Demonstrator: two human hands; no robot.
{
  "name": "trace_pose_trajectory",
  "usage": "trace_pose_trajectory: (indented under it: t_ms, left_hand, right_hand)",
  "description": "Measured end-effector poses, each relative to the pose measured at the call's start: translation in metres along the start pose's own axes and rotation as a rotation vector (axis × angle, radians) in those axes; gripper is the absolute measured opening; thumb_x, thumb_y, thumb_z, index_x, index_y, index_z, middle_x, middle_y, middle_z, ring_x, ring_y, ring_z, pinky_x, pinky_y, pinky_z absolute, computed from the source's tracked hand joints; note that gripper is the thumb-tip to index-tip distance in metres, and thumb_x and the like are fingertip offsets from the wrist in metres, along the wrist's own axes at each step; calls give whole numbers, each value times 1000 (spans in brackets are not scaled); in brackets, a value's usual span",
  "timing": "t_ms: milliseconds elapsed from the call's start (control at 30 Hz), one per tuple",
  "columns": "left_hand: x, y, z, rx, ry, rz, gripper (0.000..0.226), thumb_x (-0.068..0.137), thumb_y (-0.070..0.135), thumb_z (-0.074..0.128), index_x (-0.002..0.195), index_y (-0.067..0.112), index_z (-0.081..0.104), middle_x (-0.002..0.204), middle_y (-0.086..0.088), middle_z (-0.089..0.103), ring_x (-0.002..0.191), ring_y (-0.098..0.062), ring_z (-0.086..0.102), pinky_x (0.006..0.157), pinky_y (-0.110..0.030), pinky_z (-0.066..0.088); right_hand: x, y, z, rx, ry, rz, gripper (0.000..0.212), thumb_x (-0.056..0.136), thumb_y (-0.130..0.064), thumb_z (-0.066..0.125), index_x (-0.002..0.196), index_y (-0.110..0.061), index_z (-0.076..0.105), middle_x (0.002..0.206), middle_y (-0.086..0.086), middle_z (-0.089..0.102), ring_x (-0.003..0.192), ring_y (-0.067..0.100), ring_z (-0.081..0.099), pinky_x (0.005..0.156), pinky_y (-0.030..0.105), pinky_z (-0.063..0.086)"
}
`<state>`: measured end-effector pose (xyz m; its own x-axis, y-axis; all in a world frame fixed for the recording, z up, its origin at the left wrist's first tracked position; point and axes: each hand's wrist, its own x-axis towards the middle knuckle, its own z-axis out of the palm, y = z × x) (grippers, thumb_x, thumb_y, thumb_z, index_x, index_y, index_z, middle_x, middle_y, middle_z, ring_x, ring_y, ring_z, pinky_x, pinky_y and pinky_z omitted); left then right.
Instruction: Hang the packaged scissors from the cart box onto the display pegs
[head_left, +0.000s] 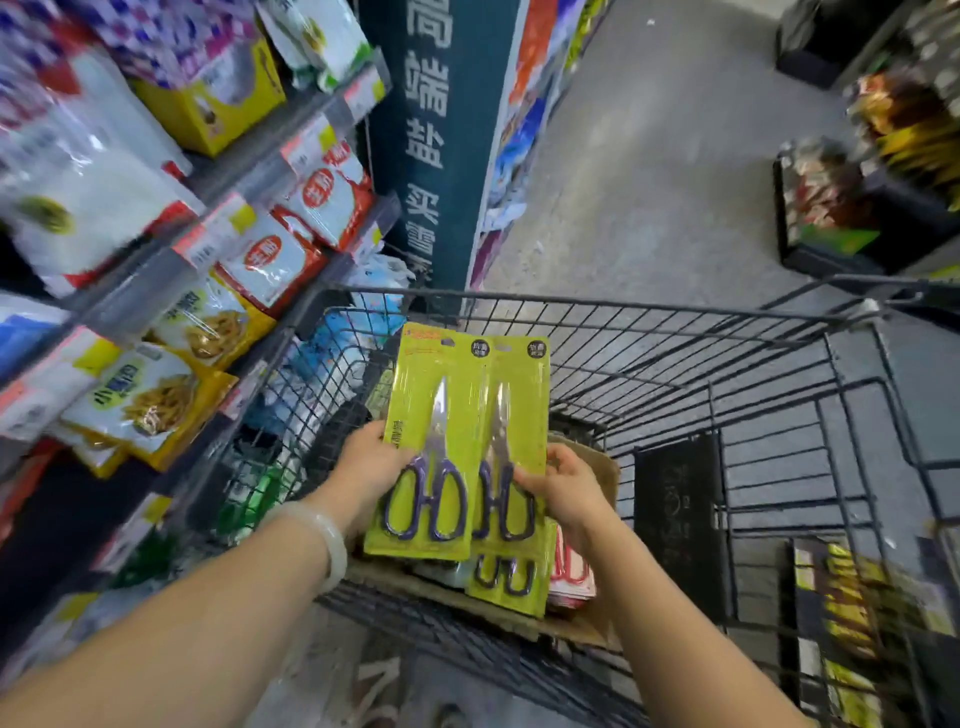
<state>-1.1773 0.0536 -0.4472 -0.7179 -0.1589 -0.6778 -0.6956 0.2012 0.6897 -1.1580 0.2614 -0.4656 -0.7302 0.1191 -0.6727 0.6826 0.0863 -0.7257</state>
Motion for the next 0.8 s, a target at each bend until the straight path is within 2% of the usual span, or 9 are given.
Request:
trace_pose_trajectory:
  t_ms: [100, 200, 233, 367, 533, 567, 633, 733, 800]
  left_hand:
    - [-26, 0, -22, -20, 89, 72, 16, 87, 3, 57, 101, 7, 63, 98, -13, 67, 87, -26, 62, 77, -36, 51]
    - [-66, -11, -42, -89, 186, 96, 20, 90, 10, 56, 109, 7, 60, 102, -12, 66, 93, -27, 62, 84, -40, 50]
    - [-83, -18, -47, -114, 228, 91, 17, 90, 12, 56, 106, 8, 59, 101, -11, 64, 93, -27, 62, 84, -40, 50]
    - [-159, -54, -63, -248, 417, 113, 3, 92, 12, 55, 89, 12, 55, 90, -9, 58, 77, -22, 55, 68, -30, 43]
    - [-253, -105, -97, -386, 630, 133, 13, 95, 11, 51, 83, 14, 53, 98, -6, 55, 61, -8, 41, 40, -8, 34]
    - [-272, -115, -106, -415, 669, 128, 5, 95, 11, 51, 92, 10, 55, 101, -7, 56, 61, -7, 41, 39, -8, 35]
    - [-306, -139, -125, -465, 776, 147, 15, 95, 9, 51, 109, 5, 56, 99, -5, 56, 59, -5, 40, 36, -6, 35]
    - [-365, -180, -148, -544, 903, 151, 17, 93, 7, 53, 107, 0, 60, 81, -5, 62, 57, -3, 44, 33, -4, 33]
    - [-407, -214, -161, -599, 971, 124, 16, 91, 7, 56, 105, 0, 61, 80, -7, 62, 58, -7, 46, 36, -4, 34]
  right_hand:
    - [-18, -19, 3, -53, -75, -83, 31, 78, -3, 72, 103, -14, 59, 112, 10, 67, 103, 28, 64, 89, 43, 54]
    - [-47, -29, 8, -89, -176, -181, 20, 83, 4, 63, 87, -12, 52, 88, -2, 63, 75, 11, 59, 57, 15, 48]
    - [-56, -30, 11, -101, -207, -207, 20, 83, 6, 62, 87, -12, 54, 89, 0, 64, 74, 11, 59, 58, 16, 48]
    - [-99, -24, 33, -175, -361, -303, 25, 80, 5, 65, 93, -15, 59, 102, 10, 68, 92, 28, 64, 89, 44, 52]
    - [-172, -15, 81, -249, -568, -412, 24, 83, 7, 61, 92, -16, 58, 95, 6, 67, 87, 21, 61, 77, 33, 51]
    - [-187, -13, 94, -265, -614, -431, 25, 83, 9, 60, 93, -14, 58, 95, 8, 67, 86, 22, 61, 76, 31, 52]
    - [-220, -6, 121, -280, -700, -462, 26, 82, 12, 60, 96, -9, 56, 87, 10, 65, 78, 22, 59, 67, 26, 53]
    - [-271, 14, 164, -332, -826, -499, 33, 69, 3, 71, 96, -9, 57, 82, 8, 65, 74, 22, 58, 71, 32, 49]
    - [-305, 34, 192, -391, -908, -521, 27, 73, 5, 70, 91, -11, 57, 81, 6, 66, 72, 20, 58, 72, 33, 48]
